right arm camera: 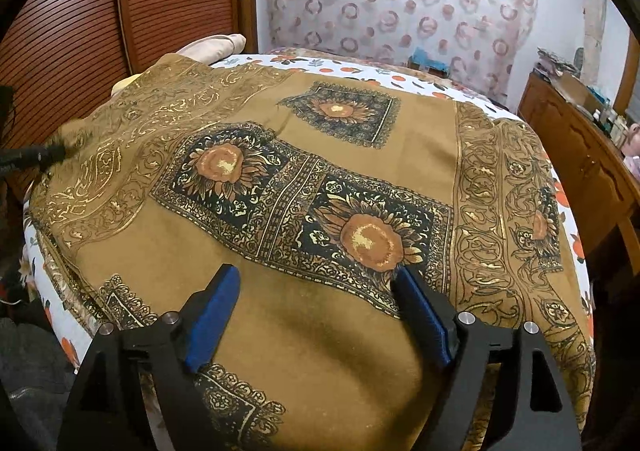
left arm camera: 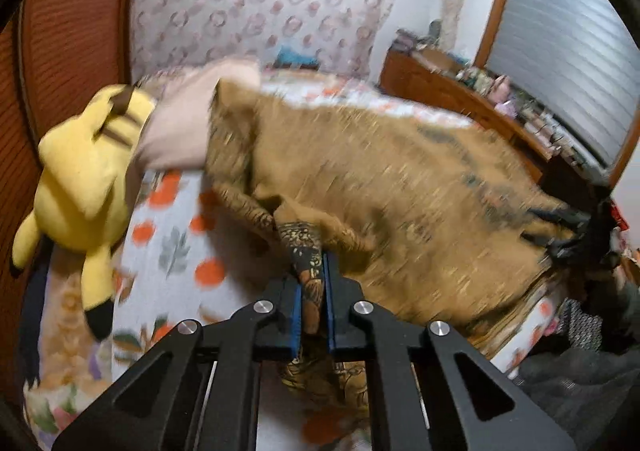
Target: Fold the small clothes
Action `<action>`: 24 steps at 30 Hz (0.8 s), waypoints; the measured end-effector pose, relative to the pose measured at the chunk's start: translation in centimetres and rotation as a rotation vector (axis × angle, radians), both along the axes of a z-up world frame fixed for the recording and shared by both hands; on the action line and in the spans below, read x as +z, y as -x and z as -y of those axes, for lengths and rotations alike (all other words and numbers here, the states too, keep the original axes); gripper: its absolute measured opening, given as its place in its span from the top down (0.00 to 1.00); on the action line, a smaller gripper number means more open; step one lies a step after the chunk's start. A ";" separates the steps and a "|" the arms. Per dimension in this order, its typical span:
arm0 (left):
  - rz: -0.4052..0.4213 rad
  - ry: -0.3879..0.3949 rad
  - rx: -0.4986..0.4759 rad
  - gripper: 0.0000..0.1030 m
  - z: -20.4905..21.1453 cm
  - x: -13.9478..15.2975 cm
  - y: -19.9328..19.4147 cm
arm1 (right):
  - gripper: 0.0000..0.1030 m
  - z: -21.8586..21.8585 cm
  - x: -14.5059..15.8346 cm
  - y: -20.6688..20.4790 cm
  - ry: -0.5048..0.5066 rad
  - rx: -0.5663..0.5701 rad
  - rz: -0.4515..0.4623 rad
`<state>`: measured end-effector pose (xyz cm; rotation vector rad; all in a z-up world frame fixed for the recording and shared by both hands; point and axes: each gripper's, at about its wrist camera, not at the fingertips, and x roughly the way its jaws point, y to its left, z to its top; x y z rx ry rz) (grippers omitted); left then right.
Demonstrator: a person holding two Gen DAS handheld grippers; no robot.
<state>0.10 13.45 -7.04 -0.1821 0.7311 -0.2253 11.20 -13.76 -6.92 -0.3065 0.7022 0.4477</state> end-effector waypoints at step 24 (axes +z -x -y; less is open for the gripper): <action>0.216 0.033 -0.361 0.91 16.0 11.7 -8.5 | 0.20 9.1 3.3 2.8 -0.101 -0.155 0.090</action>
